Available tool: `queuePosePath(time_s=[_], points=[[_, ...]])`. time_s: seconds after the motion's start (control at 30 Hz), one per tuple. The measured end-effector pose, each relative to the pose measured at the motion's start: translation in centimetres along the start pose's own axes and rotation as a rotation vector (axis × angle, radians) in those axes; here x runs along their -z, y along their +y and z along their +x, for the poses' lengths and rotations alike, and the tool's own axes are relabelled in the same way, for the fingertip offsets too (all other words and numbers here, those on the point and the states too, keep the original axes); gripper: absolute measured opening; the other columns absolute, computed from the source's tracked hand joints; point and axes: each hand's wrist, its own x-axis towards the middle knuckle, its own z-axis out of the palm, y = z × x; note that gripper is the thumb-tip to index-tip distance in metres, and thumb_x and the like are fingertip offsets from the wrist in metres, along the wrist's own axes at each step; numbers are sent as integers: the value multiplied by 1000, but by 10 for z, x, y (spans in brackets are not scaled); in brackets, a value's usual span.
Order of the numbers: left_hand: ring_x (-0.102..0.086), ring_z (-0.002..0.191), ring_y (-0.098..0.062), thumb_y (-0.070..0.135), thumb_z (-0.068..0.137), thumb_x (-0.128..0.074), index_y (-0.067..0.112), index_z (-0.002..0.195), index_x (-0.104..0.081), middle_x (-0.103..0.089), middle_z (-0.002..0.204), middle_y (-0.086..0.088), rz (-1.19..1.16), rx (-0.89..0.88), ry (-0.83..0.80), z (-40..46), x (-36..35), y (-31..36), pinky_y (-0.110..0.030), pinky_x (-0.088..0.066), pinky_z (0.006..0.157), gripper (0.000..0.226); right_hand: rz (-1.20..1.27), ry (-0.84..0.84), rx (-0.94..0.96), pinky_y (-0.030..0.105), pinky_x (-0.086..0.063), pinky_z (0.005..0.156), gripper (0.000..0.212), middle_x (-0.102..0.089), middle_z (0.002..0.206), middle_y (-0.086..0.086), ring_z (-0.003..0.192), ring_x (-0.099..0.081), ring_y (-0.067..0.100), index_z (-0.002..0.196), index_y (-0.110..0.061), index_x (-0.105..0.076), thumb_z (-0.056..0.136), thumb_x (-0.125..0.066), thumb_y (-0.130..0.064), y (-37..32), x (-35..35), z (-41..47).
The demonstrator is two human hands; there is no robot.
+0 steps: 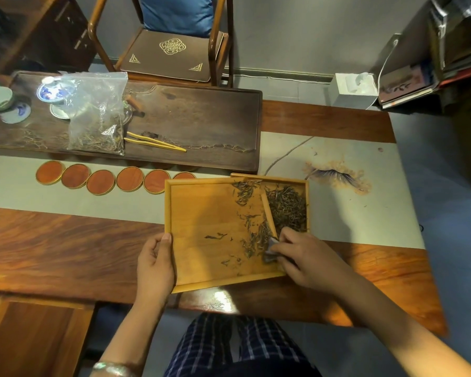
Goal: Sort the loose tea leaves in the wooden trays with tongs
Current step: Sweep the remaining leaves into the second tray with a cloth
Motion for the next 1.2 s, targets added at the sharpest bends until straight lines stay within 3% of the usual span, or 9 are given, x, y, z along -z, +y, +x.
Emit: queuePosePath(time_s=[0.2, 0.37, 0.57, 0.67, 0.77, 1.03, 1.13, 1.2], points=[[-57, 77, 4, 27, 99, -47, 17, 100, -63, -64, 92, 2, 8, -2, -27, -4, -1, -2, -21, -39, 67, 19, 152, 103, -82, 23, -39, 60, 31, -45, 93, -5, 74, -45, 8, 121, -16, -63, 92, -56, -22, 2, 7, 6], [-58, 87, -11, 27, 99, -47, 16, 103, -63, -64, 96, -1, 6, 2, -25, -2, 0, -2, -25, -42, 71, 20, 255, 57, 2, 26, -45, 63, 29, -44, 93, -11, 79, -49, 4, 119, -24, -63, 91, -56, -27, -17, 4, -13], [-59, 89, -9, 28, 99, -46, 16, 104, -63, -65, 96, 2, 36, -12, -35, -3, -1, 1, -23, -40, 70, 21, 82, -26, 33, 26, -38, 64, 22, -48, 90, -3, 78, -52, 16, 106, -20, -66, 88, -54, -23, -23, 0, -26], [-59, 86, -7, 28, 99, -46, 22, 97, -63, -64, 92, 4, 28, 8, -38, -7, -3, 2, -21, -39, 66, 18, -6, -42, 23, 24, -33, 60, 16, -50, 86, -1, 72, -52, 16, 97, -19, -68, 85, -58, -21, -17, 4, -28], [-59, 84, -7, 28, 99, -45, 17, 101, -63, -65, 92, 3, 21, 23, -44, -9, -7, 4, -21, -40, 66, 20, -90, -52, 10, 24, -31, 57, 13, -50, 83, 0, 68, -50, 16, 93, -18, -67, 81, -62, -20, -13, 4, -23], [-61, 80, -2, 30, 98, -46, 18, 103, -63, -67, 93, 2, 46, 17, -100, -13, -7, 8, -18, -41, 64, 20, -77, 2, -66, 28, -39, 64, 28, -47, 97, 3, 80, -49, 19, 116, -15, -62, 92, -49, -22, 10, -1, 3], [-60, 72, 8, 30, 98, -47, 22, 99, -63, -66, 90, 5, 57, 22, -89, -11, -3, 8, -12, -39, 60, 18, 57, 41, -63, 33, -45, 60, 27, -47, 92, 0, 75, -48, 14, 115, -13, -66, 90, -56, -17, 6, 8, -4], [-59, 69, 13, 29, 98, -47, 25, 96, -62, -66, 89, 6, 70, 21, -79, -9, -2, 9, -11, -38, 59, 16, 108, 37, -8, 29, -42, 57, 25, -46, 89, -4, 73, -47, 10, 110, -15, -67, 87, -60, -15, 0, 13, -14]])
